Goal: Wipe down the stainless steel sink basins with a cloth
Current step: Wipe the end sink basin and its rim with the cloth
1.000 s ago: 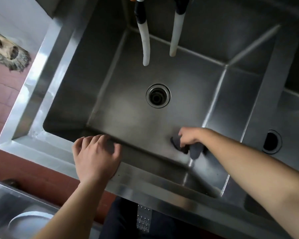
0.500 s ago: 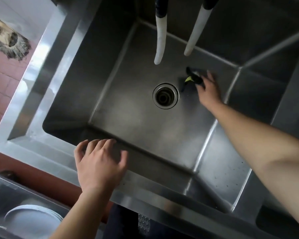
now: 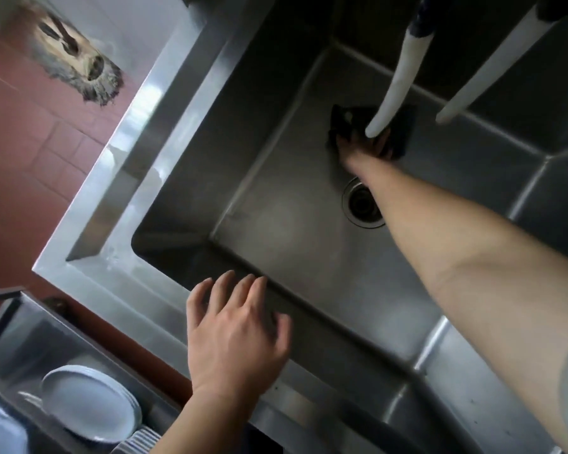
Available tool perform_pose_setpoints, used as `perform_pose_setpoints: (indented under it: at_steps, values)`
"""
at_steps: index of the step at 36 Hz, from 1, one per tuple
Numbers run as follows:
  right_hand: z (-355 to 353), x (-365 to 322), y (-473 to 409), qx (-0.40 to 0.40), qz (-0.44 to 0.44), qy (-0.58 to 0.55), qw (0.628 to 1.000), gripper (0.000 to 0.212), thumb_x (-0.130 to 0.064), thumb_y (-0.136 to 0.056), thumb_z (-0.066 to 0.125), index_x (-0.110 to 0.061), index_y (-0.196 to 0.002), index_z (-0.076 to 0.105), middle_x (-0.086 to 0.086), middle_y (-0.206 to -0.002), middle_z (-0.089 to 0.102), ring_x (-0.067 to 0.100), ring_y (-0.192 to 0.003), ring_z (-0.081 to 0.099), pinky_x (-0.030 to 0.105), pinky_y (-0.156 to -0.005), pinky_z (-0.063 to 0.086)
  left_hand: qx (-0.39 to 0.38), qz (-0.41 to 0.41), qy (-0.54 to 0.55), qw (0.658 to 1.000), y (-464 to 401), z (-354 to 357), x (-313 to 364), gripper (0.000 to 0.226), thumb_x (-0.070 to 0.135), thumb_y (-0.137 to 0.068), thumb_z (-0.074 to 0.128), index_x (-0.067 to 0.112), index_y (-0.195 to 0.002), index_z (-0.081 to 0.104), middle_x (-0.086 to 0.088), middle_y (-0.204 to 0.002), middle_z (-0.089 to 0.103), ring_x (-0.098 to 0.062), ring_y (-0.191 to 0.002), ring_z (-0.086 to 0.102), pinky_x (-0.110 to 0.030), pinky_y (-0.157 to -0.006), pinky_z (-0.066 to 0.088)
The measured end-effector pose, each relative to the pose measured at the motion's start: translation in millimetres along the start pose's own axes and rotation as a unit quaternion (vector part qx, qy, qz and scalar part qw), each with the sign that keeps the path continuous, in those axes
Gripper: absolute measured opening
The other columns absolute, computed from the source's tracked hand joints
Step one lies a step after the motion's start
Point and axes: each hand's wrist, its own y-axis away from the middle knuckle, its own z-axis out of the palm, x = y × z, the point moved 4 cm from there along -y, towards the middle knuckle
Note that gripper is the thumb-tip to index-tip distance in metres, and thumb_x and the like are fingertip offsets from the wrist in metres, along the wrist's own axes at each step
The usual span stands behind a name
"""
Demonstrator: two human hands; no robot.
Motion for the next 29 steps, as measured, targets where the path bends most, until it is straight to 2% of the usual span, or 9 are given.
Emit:
perform_pose_setpoints:
  at_steps: [6, 10, 12, 17, 20, 22, 25, 27, 29]
  values:
    - [61, -79, 18, -0.089, -0.198, 0.186, 0.958, 0.068, -0.073, -0.092, 0.018, -0.049, -0.152, -0.004, -0.001, -0.163, -0.021, 0.040, -0.146, -0.024, 0.066, -0.113, -0.010, 0.009, -0.003, 0.021, 1.000, 0, -1, -1, 0.044, 0.046, -0.077, 0.050, 0.022, -0.109, 0.069, 0.006, -0.114, 0.070, -0.021, -0.121, 0.056, -0.042, -0.113, 0.024]
    - [90, -77, 41, -0.086, -0.252, 0.265, 0.927, 0.065, -0.070, -0.094, 0.017, -0.049, -0.152, -0.003, -0.002, -0.164, -0.018, 0.040, -0.147, -0.020, 0.067, -0.112, -0.008, 0.012, -0.001, 0.024, 1.000, 1, -1, -1, 0.053, 0.048, -0.077, 0.049, 0.020, -0.118, 0.067, 0.005, -0.113, 0.071, -0.020, -0.119, 0.057, -0.041, -0.113, 0.023]
    - [91, -68, 48, -0.113, -0.296, 0.318, 0.894, 0.062, -0.070, -0.094, 0.017, -0.052, -0.151, 0.002, -0.003, -0.164, -0.017, 0.039, -0.148, -0.021, 0.067, -0.113, -0.008, 0.019, 0.002, 0.024, 1.000, 2, -1, -2, 0.055, 0.048, -0.077, 0.050, 0.018, -0.120, 0.066, 0.004, -0.111, 0.072, -0.019, -0.116, 0.059, -0.041, -0.113, 0.024]
    - [117, -41, 97, -0.185, -0.410, 0.467, 0.761, 0.058, -0.061, -0.098, 0.020, -0.047, -0.153, 0.009, -0.004, -0.165, -0.014, 0.039, -0.148, -0.019, 0.064, -0.116, -0.003, 0.028, 0.003, 0.017, 0.999, 2, -2, -2, 0.054, 0.051, -0.079, 0.047, 0.019, -0.120, 0.066, 0.004, -0.109, 0.072, -0.019, -0.116, 0.059, -0.041, -0.113, 0.025]
    - [138, -23, 138, -0.229, -0.431, 0.487, 0.724, 0.059, -0.057, -0.099, 0.024, -0.042, -0.154, 0.009, -0.006, -0.165, -0.011, 0.036, -0.149, -0.018, 0.062, -0.117, -0.004, 0.042, 0.008, 0.019, 0.999, 3, -3, -1, 0.049, 0.050, -0.079, 0.048, 0.022, -0.113, 0.069, 0.004, -0.116, 0.070, -0.020, -0.119, 0.056, -0.041, -0.111, 0.026]
    - [141, -14, 164, -0.275, -0.426, 0.461, 0.729, 0.059, -0.049, -0.101, 0.026, -0.039, -0.155, 0.006, -0.008, -0.165, -0.007, 0.031, -0.150, -0.017, 0.057, -0.117, -0.007, 0.055, 0.012, 0.025, 0.998, 4, -4, -1, 0.046, 0.050, -0.078, 0.048, 0.025, -0.111, 0.070, 0.003, -0.127, 0.065, -0.022, -0.125, 0.052, -0.040, -0.110, 0.026]
    - [125, -4, 193, -0.360, -0.339, 0.317, 0.810, 0.060, -0.045, -0.102, 0.032, -0.034, -0.157, 0.009, -0.006, -0.166, 0.004, 0.025, -0.152, -0.005, 0.048, -0.121, -0.003, 0.070, 0.015, 0.030, 0.997, 5, -4, -1, 0.051, 0.051, -0.077, 0.046, 0.025, -0.114, 0.068, 0.000, -0.139, 0.057, -0.023, -0.133, 0.042, -0.039, -0.111, 0.022]
    - [105, 2, 215, -0.417, -0.261, 0.191, 0.849, 0.054, -0.037, -0.103, 0.039, -0.020, -0.154, 0.030, 0.006, -0.160, 0.029, 0.026, -0.148, 0.022, 0.040, -0.121, 0.015, 0.080, 0.015, 0.038, 0.996, 6, -4, -1, 0.057, 0.052, -0.076, 0.045, 0.024, -0.122, 0.064, -0.002, -0.144, 0.051, -0.024, -0.138, 0.036, -0.039, -0.113, 0.020]
    - [84, 14, 246, -0.466, -0.192, 0.067, 0.861, 0.041, -0.027, -0.103, 0.043, -0.010, -0.140, 0.048, 0.011, -0.143, 0.051, 0.020, -0.128, 0.049, 0.027, -0.107, 0.036, 0.085, 0.015, 0.050, 0.995, 7, -3, -2, 0.062, 0.052, -0.077, 0.044, 0.023, -0.129, 0.059, -0.002, -0.148, 0.047, -0.024, -0.142, 0.030, -0.038, -0.114, 0.015]
